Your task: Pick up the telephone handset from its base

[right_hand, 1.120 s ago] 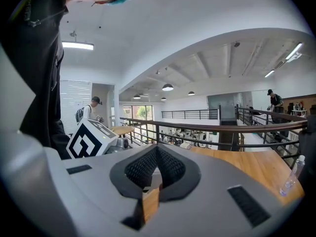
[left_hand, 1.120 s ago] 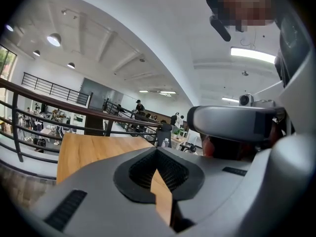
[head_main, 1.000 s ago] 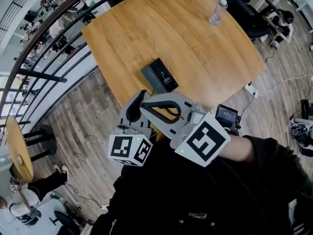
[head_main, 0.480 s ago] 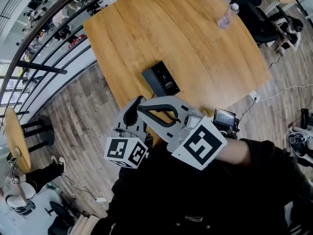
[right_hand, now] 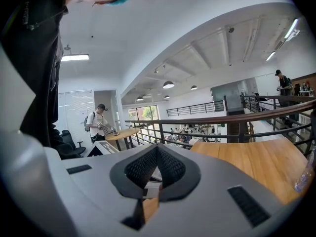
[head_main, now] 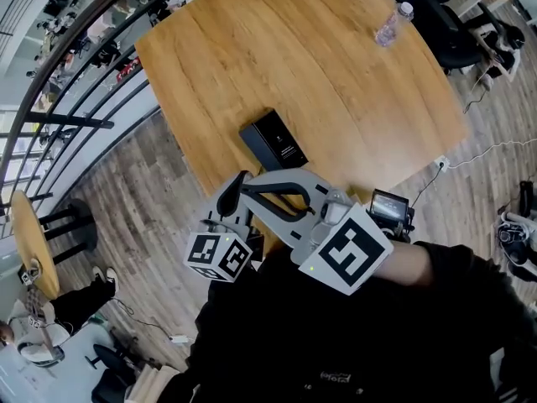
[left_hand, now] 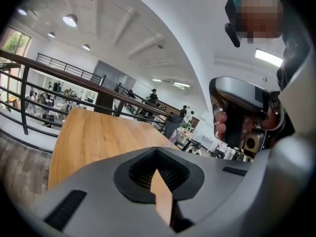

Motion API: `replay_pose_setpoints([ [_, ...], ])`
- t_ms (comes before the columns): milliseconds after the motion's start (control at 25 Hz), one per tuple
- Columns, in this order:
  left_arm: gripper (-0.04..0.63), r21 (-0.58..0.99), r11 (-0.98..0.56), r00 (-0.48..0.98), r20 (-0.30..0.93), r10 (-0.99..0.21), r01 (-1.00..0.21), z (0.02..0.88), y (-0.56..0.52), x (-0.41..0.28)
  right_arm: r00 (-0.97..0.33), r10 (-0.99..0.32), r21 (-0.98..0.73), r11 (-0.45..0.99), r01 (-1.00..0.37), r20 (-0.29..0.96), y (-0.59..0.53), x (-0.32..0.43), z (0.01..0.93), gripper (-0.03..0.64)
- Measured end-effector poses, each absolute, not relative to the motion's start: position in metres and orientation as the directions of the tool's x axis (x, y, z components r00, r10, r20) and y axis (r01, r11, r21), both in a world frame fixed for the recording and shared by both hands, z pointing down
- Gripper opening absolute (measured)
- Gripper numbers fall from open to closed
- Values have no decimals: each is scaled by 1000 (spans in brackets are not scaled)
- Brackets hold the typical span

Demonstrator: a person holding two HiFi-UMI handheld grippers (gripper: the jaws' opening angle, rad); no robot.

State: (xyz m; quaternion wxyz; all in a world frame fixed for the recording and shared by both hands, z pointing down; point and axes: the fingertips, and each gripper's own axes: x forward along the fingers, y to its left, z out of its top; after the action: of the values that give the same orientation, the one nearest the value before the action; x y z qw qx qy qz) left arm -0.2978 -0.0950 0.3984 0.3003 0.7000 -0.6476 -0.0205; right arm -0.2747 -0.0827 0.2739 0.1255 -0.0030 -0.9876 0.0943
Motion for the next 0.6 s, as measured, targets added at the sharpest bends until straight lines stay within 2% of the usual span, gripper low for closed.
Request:
replay_pose_setpoints([
  [200, 5, 493, 1, 204, 361, -910, -870, 425, -98, -304, -968, 31, -205, 978, -22, 249, -92, -277, 278, 17],
  [440, 5, 464, -23, 245, 425, -871, -885, 454, -99, -306, -966, 26, -225, 974, -33, 256, -100, -275, 286, 17],
  [600, 55, 506, -29, 278, 424, -862, -862, 468, -100, -310, -966, 25, -229, 973, -36, 258, -107, -274, 290, 17],
])
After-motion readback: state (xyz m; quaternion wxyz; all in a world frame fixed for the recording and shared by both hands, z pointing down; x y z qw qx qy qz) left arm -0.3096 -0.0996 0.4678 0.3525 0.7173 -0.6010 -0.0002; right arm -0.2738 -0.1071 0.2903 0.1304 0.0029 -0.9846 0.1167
